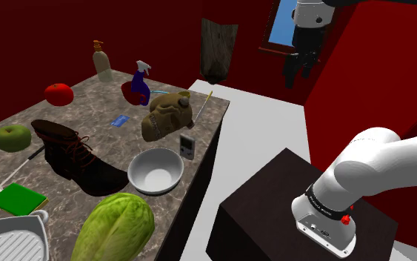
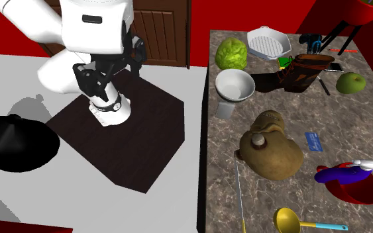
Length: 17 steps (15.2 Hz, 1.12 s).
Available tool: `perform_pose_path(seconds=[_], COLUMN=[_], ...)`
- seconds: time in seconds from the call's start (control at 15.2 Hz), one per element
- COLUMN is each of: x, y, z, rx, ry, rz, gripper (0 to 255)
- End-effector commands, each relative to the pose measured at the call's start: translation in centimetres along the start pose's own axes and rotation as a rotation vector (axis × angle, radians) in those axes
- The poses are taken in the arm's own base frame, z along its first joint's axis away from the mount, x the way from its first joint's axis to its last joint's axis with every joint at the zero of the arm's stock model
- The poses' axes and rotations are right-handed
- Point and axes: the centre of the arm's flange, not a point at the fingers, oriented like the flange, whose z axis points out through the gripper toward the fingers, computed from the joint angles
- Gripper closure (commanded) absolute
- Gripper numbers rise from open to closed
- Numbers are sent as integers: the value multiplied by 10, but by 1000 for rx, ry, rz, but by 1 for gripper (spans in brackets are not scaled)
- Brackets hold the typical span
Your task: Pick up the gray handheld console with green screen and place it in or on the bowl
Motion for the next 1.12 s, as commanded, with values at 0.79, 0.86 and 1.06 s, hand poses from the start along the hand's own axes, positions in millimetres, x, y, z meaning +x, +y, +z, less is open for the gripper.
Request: perform_pose_path(seconds=[0.79,0.86,1.06], x=[39,45,62], y=[-125,-135,-164], z=[71,76,92], rx=[64,69,85], ry=[25,27,34], rz=[340,368,453], gripper=[0,0,0])
